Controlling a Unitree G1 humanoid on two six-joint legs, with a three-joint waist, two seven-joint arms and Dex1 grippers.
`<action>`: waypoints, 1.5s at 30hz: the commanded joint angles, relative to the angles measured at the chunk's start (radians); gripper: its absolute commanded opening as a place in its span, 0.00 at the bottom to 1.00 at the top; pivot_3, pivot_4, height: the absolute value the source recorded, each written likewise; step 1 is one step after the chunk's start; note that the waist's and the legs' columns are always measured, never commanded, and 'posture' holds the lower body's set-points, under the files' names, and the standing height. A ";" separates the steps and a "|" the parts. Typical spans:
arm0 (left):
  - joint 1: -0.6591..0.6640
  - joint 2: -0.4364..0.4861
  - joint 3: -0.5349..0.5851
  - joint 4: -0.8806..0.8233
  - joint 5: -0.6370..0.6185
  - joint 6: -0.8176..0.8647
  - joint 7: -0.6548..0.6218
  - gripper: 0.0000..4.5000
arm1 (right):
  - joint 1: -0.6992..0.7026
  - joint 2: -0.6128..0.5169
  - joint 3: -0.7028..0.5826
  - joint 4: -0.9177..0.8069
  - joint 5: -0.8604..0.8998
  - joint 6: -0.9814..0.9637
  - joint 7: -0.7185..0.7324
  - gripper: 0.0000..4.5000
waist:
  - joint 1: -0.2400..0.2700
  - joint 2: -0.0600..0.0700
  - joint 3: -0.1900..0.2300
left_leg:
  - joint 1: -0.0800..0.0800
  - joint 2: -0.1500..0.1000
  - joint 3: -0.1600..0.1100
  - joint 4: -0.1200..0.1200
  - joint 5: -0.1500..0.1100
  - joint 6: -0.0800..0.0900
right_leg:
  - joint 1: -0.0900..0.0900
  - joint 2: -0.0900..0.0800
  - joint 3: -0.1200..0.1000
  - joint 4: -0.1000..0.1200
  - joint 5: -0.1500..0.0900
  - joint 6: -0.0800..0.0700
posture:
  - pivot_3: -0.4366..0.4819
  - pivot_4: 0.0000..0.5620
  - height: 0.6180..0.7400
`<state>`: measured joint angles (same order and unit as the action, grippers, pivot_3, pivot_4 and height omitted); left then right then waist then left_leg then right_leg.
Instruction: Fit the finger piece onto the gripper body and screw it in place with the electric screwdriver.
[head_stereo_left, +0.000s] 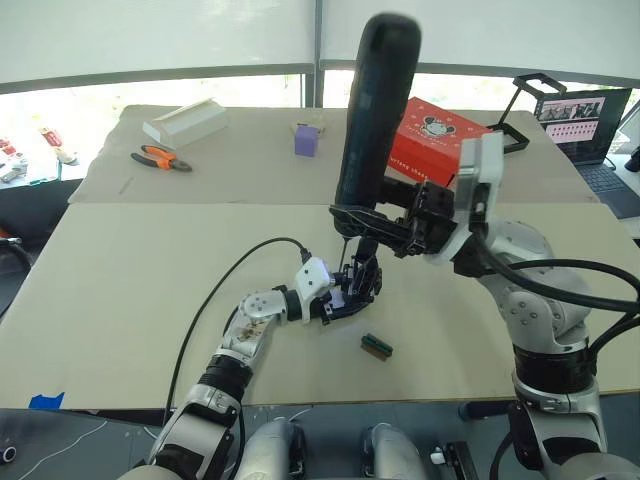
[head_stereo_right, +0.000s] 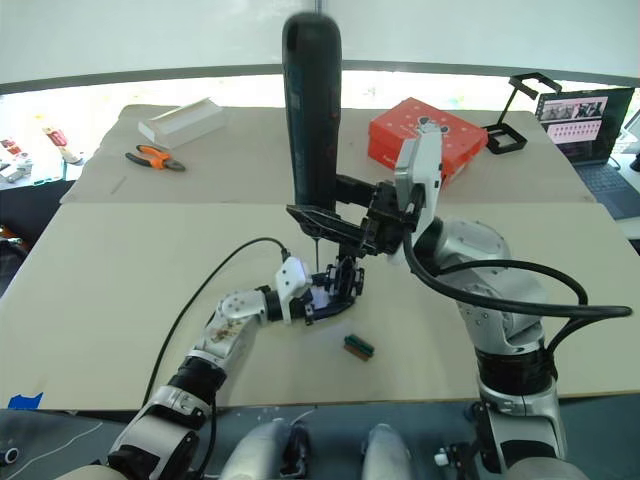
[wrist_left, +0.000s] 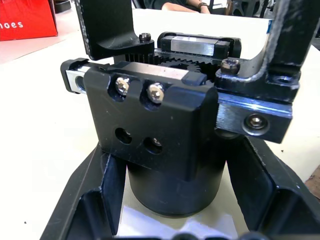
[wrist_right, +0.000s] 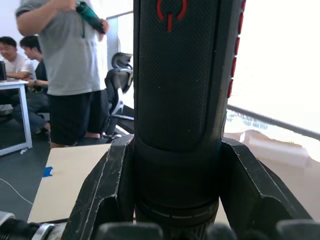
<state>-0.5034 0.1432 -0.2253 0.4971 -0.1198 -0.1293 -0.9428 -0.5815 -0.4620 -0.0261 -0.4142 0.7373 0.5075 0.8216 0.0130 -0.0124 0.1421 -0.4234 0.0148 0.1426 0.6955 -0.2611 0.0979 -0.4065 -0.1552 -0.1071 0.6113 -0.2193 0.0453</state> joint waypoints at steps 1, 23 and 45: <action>0.010 0.005 -0.018 0.043 0.030 0.030 0.013 0.54 | 0.004 -0.026 -0.047 -0.048 0.031 -0.039 0.040 0.43 | 0.000 0.000 0.000 | 0.000 0.000 0.000 0.000 0.000 0.000 | 0.000 0.000 0.000 0.000 0.000 0.000 | 0.48 0.27 1.00; 0.181 0.382 0.190 -0.255 -0.277 0.030 -0.389 0.99 | 0.617 -0.327 -0.767 -0.336 0.266 0.032 0.011 0.43 | 0.008 0.002 0.004 | -0.001 -0.001 0.001 -0.001 -0.002 -0.002 | -0.002 -0.004 -0.002 -0.001 0.000 0.000 | 0.48 0.27 1.00; 0.285 0.350 0.065 -0.370 -0.187 -0.018 -0.429 0.99 | 0.645 -0.113 -0.286 -0.377 0.005 -0.172 -0.008 0.43 | 0.003 0.011 0.009 | -0.001 -0.001 0.002 -0.001 -0.002 -0.006 | -0.006 0.002 0.003 0.000 0.000 0.002 | 0.48 0.27 1.00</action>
<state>-0.2194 0.5144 -0.1263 0.1628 -0.3384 -0.1297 -1.4101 0.0995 -0.5877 -0.3558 -0.7696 0.7492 0.3584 0.8340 0.0159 -0.0017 0.1511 -0.4240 0.0141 0.1440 0.6949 -0.2633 0.0922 -0.4123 -0.1532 -0.1045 0.6110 -0.2196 0.0468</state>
